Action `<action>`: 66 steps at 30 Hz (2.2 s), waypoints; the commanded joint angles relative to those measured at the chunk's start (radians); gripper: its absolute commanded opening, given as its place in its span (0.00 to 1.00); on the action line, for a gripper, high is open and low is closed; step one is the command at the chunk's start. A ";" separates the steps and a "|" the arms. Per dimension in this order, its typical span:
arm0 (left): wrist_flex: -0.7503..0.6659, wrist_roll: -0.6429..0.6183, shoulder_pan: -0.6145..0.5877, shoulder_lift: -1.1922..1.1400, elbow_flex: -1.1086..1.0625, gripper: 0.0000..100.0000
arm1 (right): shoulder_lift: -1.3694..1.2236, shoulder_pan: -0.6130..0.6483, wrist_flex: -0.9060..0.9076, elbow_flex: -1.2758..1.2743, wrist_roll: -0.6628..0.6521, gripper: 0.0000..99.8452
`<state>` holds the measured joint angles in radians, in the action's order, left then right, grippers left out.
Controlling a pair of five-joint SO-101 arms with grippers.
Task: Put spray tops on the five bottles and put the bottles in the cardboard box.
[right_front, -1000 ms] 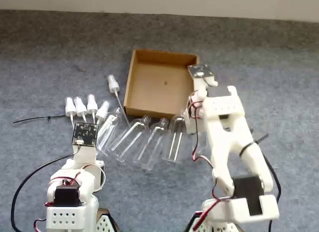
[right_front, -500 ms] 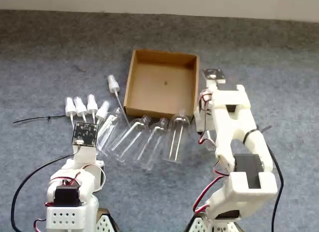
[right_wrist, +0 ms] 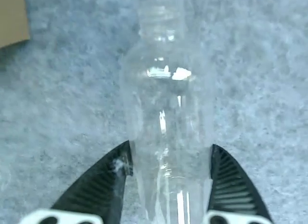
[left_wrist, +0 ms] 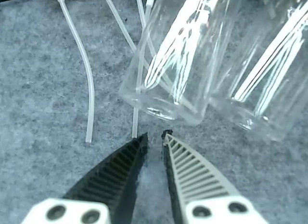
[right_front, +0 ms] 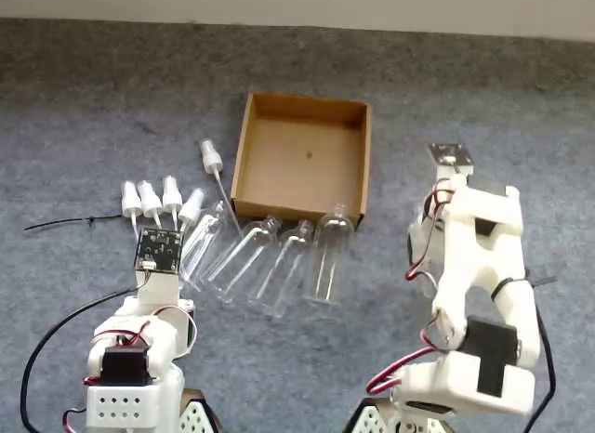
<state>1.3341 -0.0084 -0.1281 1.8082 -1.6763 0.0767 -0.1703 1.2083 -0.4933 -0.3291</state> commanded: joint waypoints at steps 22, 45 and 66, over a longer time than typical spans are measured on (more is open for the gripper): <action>0.005 -0.009 0.010 0.012 -0.018 0.06 | -0.021 0.104 -0.038 0.205 -0.008 0.36; 0.005 -0.009 0.010 0.012 -0.018 0.06 | -0.334 0.116 -0.036 0.395 -0.015 0.16; 0.005 -0.009 0.010 0.012 -0.018 0.06 | -0.338 -0.329 -0.044 0.397 -0.235 0.12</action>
<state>1.3341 -0.0084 -0.1281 1.8082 -1.6763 -0.2762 -0.4511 1.1776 -0.1557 -0.5347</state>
